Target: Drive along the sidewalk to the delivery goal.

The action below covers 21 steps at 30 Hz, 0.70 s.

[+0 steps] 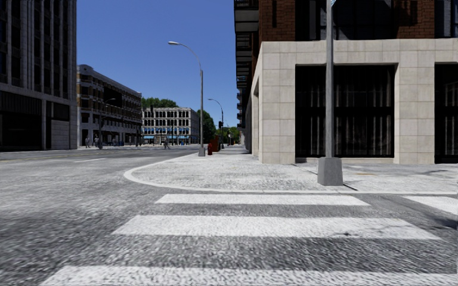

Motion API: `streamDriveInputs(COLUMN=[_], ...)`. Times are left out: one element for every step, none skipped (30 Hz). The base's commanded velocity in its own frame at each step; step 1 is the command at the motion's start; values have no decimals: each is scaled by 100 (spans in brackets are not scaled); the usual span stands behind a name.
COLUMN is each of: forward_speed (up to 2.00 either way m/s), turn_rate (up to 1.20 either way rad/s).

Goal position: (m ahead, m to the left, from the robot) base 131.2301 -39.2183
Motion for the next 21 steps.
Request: streamDriveInputs(forward_speed=[200,200,200,200,200,200,200,200,200,200,200,200,200,200,200,200,200,200,200,200,200], turn_rate=[0,0,0,0,0,0,0,0,0,0,0,0,0,0,0,9,13,14,14,2,0])
